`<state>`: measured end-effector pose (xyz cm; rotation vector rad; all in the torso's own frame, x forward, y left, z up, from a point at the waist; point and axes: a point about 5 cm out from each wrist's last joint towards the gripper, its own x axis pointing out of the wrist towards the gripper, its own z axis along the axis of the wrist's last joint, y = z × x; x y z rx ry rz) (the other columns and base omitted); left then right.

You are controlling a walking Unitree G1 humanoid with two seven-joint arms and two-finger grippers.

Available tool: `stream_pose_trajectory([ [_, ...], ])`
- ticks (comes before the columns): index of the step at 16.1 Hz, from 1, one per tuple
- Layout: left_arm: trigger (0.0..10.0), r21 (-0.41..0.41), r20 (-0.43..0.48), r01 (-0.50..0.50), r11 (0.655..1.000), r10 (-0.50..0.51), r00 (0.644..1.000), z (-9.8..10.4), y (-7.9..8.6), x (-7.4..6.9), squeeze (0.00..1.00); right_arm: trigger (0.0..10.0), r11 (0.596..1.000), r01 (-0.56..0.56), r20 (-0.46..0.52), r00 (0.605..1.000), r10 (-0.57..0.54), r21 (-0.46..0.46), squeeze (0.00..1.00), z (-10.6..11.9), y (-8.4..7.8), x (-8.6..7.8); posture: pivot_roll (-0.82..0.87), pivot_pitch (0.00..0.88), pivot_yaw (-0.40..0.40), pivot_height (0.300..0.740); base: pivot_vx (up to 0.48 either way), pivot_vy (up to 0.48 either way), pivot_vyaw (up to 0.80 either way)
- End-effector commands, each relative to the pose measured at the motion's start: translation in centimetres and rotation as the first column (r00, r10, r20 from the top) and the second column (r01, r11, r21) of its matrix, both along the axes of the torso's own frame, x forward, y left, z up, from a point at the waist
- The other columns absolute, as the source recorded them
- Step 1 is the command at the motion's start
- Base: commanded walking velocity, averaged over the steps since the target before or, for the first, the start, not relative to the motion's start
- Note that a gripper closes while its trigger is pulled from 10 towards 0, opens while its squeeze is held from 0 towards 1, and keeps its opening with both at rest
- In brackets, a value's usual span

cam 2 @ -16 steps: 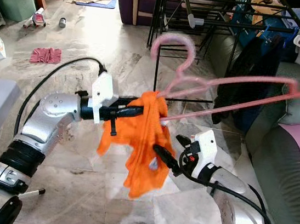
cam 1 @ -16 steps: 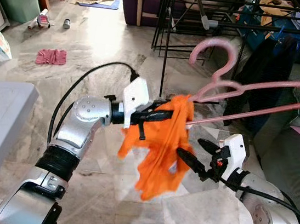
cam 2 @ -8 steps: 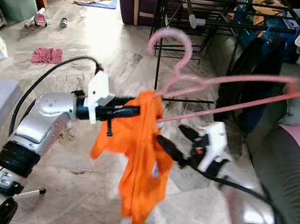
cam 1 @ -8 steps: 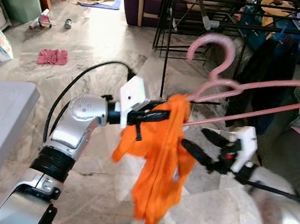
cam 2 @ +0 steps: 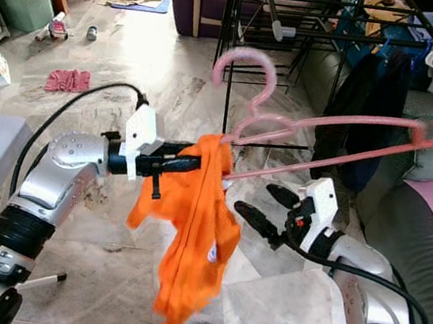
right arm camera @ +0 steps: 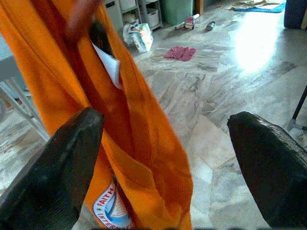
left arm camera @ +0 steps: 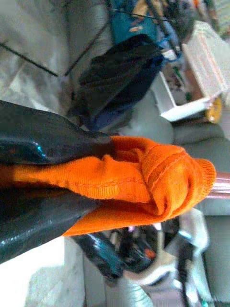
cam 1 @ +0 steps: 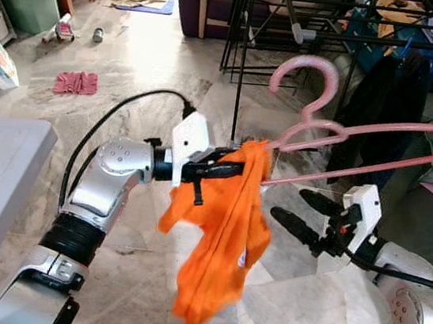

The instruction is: Hang hanger

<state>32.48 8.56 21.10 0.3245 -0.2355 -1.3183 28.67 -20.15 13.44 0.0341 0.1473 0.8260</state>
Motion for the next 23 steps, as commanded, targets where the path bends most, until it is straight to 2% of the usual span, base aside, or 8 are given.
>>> stream_pose_trajectory([
  [1, 0.0, -0.016, 0.039, 0.064, 0.998, -0.063, 0.997, 1.5, -0.5, -1.0, 0.0, 10.0, 0.999, 0.013, -0.003, 1.0, -0.013, -0.045, 0.0, -0.7, -0.1, 0.1, 0.0, 0.07, -0.007, 0.74, 0.0, 0.0, 0.0],
  [7, 0.0, -0.047, 0.031, 0.167, 0.985, -0.166, 0.986, 3.2, -1.3, -3.1, 0.0, 10.0, 0.995, 0.076, 0.073, 0.995, -0.072, -0.058, 0.0, 0.1, -0.3, 1.2, 0.01, 0.071, -0.012, 0.74, 0.0, 0.0, 0.0],
  [10, 0.0, -0.046, 0.019, 0.18, 0.983, -0.179, 0.984, 3.0, -1.7, -3.7, 0.0, 10.0, 0.994, 0.094, 0.087, 0.992, -0.089, -0.057, 0.0, 0.2, -0.3, 1.4, 0.01, 0.074, -0.012, 0.74, 0.0, 0.0, 0.0],
  [12, 0.0, -0.04, 0.005, 0.178, 0.983, -0.178, 0.984, 2.7, -2.2, -4.1, 0.0, 10.0, 0.996, 0.073, 0.089, 0.994, -0.068, -0.049, 0.0, 0.0, 0.3, 1.4, 0.01, 0.078, -0.011, 0.74, 0.0, 0.0, 0.0],
  [14, 0.0, -0.04, 0.007, 0.171, 0.984, -0.171, 0.985, 2.5, -2.6, -4.1, 0.0, 10.0, 0.999, 0.03, 0.078, 0.997, -0.028, -0.024, 0.0, 0.1, 1.0, 1.2, 0.01, 0.08, -0.012, 0.74, 0.0, 0.0, 0.0],
  [18, 0.0, -0.025, 0.008, 0.144, 0.989, -0.144, 0.99, 1.8, -2.9, -3.6, 0.0, 10.0, 0.989, -0.142, 0.019, 0.99, 0.142, 0.029, 0.0, 0.6, 2.5, -0.2, 0.0, 0.084, -0.009, 0.74, 0.0, 0.0, 0.0],
  [20, 0.0, -0.023, 0.002, 0.141, 0.99, -0.141, 0.99, 1.7, -2.8, -3.6, 0.0, 10.0, 0.985, -0.174, -0.007, 0.985, 0.174, 0.02, 0.0, 0.3, 2.3, -0.6, 0.01, 0.086, -0.008, 0.74, 0.0, 0.0, 0.0],
  [23, 0.0, 0.059, 0.004, 0.075, 0.995, -0.075, 0.997, 0.1, -1.0, -2.4, 0.0, 10.0, 0.99, -0.133, -0.024, 0.991, 0.132, -0.039, 0.0, 0.0, 0.8, -0.7, 0.0, 0.089, -0.01, 0.74, 0.0, 0.0, 0.0],
])
